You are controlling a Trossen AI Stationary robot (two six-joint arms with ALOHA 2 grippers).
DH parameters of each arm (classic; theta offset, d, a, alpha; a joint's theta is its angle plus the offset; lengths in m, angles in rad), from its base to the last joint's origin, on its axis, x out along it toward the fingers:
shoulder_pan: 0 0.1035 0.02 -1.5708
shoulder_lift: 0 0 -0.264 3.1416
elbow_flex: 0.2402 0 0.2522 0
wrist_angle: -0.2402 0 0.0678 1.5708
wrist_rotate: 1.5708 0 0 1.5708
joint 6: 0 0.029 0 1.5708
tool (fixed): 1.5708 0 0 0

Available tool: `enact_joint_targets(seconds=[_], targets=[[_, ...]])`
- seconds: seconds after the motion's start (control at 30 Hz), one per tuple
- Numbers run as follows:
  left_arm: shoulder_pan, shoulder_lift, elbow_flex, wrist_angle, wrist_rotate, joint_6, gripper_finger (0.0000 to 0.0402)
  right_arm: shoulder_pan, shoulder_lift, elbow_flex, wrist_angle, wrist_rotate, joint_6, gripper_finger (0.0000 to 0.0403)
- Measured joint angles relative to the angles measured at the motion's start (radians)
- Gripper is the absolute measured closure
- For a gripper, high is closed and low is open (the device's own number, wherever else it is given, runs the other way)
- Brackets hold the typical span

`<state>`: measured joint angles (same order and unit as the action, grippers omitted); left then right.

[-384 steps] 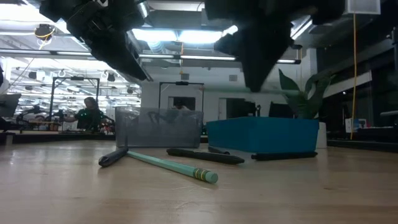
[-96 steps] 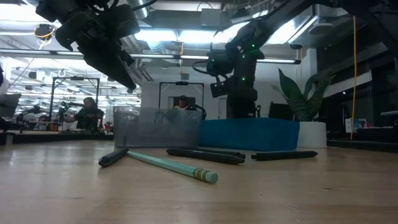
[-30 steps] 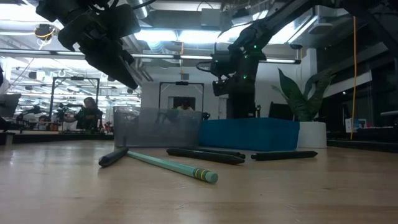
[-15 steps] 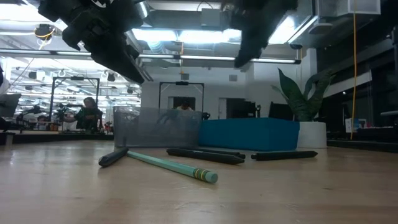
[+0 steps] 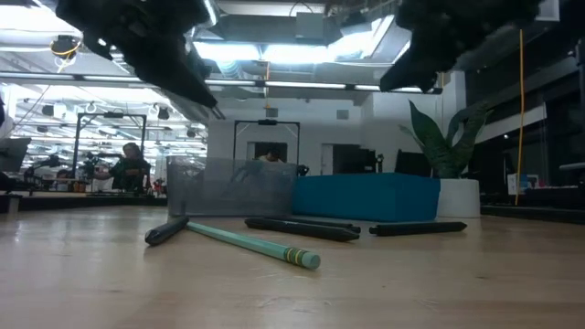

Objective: Sort pens & pencils
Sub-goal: Put the light blue pencil into the blue bin

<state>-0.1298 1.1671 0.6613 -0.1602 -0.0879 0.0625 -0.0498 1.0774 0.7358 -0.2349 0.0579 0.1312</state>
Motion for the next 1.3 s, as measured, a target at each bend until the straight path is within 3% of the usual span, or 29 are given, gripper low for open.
enact_joint_targets(seconds=[0.2,0.37,0.5,0.8,1.07,1.3], targets=[[-0.082,0.000,0.000,-0.001,-0.052,0.011,0.0388,0.149,-0.008,-0.102,0.152,0.078,0.051,0.0322],[-0.126,0.000,0.006,-0.013,-0.079,-0.005,0.0388,0.236,-0.006,-0.144,0.300,0.080,0.051,0.0322],[-0.145,0.023,0.040,-0.040,-0.087,-0.005,0.0388,0.273,-0.006,-0.168,0.323,0.081,0.079,0.0322],[-0.179,0.240,0.236,-0.191,-0.187,0.053,0.0386,0.286,-0.006,-0.220,0.336,0.082,0.178,0.0322],[-0.195,0.391,0.349,-0.252,-0.187,0.046,0.0320,0.286,-0.006,-0.262,0.375,0.082,0.175,0.0322],[-0.197,0.419,0.361,-0.247,-0.188,0.018,0.0263,0.286,-0.006,-0.270,0.376,0.080,0.174,0.0322]])
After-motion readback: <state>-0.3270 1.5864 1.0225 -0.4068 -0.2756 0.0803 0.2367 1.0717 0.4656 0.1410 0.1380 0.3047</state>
